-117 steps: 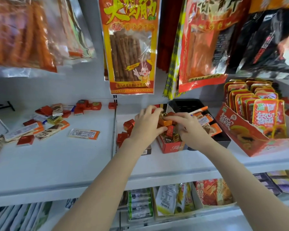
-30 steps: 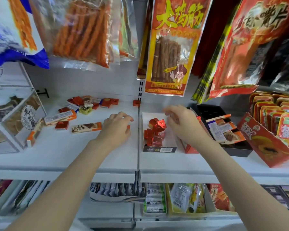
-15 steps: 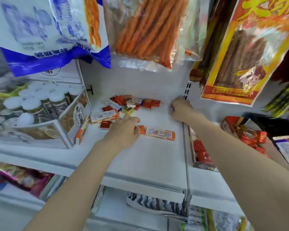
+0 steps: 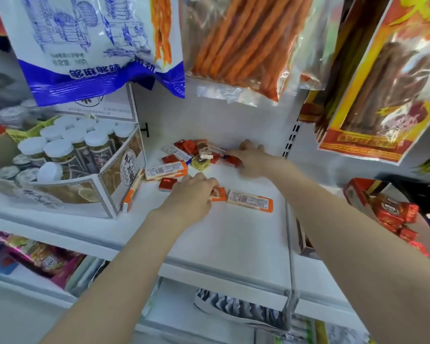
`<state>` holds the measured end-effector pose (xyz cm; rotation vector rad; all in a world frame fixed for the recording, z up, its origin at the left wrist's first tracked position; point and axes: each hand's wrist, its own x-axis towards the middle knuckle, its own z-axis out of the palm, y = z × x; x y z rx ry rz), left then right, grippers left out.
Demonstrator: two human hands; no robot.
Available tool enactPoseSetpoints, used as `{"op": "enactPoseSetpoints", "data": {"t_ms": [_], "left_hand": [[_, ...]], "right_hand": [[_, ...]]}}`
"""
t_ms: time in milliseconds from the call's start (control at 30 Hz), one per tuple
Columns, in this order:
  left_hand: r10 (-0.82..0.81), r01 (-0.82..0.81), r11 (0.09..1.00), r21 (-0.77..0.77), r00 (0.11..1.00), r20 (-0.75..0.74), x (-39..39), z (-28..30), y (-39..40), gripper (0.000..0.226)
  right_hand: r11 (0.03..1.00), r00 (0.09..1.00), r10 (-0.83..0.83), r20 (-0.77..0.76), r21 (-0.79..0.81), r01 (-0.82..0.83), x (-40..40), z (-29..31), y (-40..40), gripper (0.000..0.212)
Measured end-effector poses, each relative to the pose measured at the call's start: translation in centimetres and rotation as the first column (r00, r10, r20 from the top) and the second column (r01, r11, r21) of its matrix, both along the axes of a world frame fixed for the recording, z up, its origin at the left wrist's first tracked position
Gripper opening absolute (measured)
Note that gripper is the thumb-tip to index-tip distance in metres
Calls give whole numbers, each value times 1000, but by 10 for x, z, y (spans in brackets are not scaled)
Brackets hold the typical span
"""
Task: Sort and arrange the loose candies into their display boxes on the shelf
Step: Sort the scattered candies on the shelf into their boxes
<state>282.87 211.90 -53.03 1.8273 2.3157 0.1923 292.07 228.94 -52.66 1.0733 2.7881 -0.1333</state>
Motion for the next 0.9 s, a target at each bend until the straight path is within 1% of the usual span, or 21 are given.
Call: {"op": "enactPoseSetpoints", "data": {"t_ms": [133, 233, 300, 333, 433, 500, 533, 633, 700, 800, 900], "left_hand": [[-27, 27, 1000, 3, 1000, 10, 0, 0, -4, 42], [-43, 43, 999, -8, 999, 31, 3, 0, -7, 41], [-45, 45, 999, -2, 998, 53, 6, 1, -9, 41], [-42, 42, 999, 5, 996, 72, 8, 1, -9, 44], [-39, 31, 998, 50, 983, 180, 16, 0, -6, 47], [-34, 16, 996, 86, 975, 220, 22, 1, -3, 43], [-32, 12, 995, 98, 979, 203, 25, 1, -1, 42], [-16, 6, 992, 127, 997, 77, 32, -2, 4, 40], [-4, -3, 989, 150, 999, 48, 34, -4, 6, 40], [-12, 10, 983, 185, 1000, 8, 35, -5, 9, 38], [3, 4, 971, 239, 1000, -30, 35, -3, 9, 36]], "right_hand": [[973, 996, 77, -35, -215, -83, 24, 17, -18, 47], [942, 986, 159, -43, -293, -164, 35, 20, -36, 47], [924, 989, 138, -55, -351, -149, 40, 18, -46, 49], [917, 989, 120, -84, -372, -143, 43, 16, -50, 50], [916, 981, 71, -181, -377, -136, 53, 7, -56, 50], [915, 982, 8, -191, -394, -84, 56, 6, -59, 46], [910, 981, -20, -191, -409, -61, 56, 6, -60, 45], [905, 985, -49, -165, -424, -26, 54, 12, -61, 50], [898, 987, -55, -154, -440, -19, 52, 16, -60, 52], [904, 987, -58, -152, -427, -13, 53, 17, -62, 44], [937, 975, -52, -217, -349, -28, 61, 17, -62, 36]]}}
